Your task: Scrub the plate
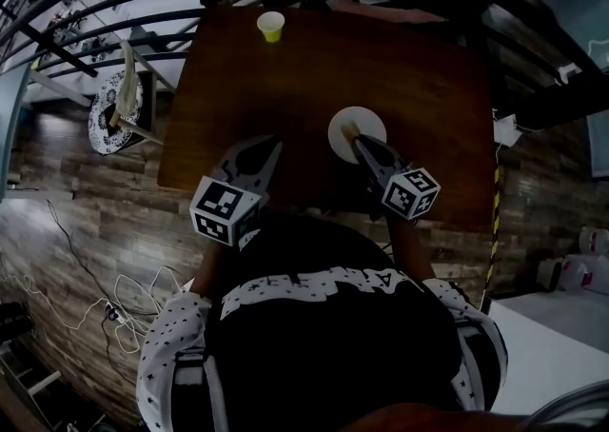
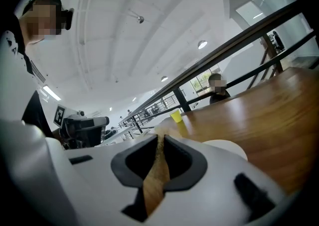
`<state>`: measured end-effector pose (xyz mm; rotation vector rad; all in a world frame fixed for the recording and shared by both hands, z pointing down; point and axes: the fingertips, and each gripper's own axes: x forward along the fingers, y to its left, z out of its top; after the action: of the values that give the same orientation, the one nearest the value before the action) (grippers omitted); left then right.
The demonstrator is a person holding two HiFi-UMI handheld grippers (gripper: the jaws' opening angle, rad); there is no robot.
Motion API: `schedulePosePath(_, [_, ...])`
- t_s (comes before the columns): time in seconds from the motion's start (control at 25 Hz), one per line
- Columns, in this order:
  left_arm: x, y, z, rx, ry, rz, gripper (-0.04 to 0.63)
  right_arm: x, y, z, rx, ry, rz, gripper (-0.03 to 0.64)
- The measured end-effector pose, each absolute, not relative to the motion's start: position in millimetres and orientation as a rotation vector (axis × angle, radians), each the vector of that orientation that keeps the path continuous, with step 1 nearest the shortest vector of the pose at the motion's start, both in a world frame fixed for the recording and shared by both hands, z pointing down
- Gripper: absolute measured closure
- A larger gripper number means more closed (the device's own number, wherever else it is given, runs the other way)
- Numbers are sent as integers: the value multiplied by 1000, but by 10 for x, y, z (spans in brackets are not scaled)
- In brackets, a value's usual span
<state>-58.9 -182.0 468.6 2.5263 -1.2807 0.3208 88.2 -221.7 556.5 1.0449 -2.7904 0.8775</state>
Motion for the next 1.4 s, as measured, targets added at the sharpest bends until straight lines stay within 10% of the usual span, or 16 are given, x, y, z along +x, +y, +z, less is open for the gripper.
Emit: schedulePosePath(1.4, [-608, -1927, 4689, 2517, -1291, 306, 581, 941, -2321, 5511, 1121, -2789, 905, 568])
